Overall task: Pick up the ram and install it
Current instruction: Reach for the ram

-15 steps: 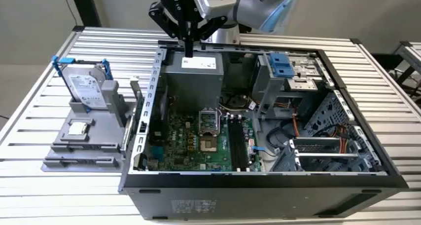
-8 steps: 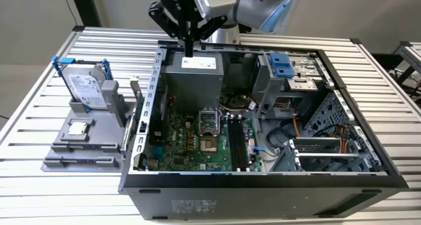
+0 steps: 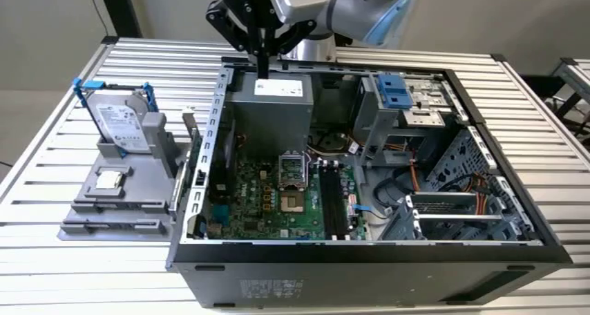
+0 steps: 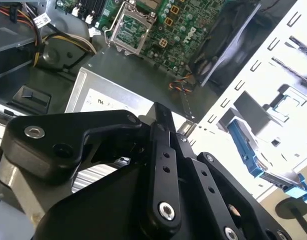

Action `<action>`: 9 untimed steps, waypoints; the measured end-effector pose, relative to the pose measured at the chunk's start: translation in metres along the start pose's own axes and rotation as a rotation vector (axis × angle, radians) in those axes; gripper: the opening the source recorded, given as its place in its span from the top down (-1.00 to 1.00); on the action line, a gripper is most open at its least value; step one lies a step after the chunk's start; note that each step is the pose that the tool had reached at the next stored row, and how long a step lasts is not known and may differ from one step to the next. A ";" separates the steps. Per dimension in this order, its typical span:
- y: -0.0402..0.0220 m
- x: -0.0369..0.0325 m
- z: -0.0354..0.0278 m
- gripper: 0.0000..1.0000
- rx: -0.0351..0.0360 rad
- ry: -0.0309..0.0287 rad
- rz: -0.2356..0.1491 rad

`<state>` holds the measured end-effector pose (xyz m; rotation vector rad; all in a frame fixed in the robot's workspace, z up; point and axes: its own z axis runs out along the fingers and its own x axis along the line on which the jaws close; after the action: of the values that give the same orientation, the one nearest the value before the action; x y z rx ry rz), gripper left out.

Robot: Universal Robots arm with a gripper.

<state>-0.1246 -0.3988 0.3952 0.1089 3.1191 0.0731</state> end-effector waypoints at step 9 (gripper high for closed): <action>-0.0013 0.0192 -0.0016 1.00 0.0004 0.0003 -0.012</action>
<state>-0.1439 -0.3988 0.3964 0.0905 3.1197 0.0722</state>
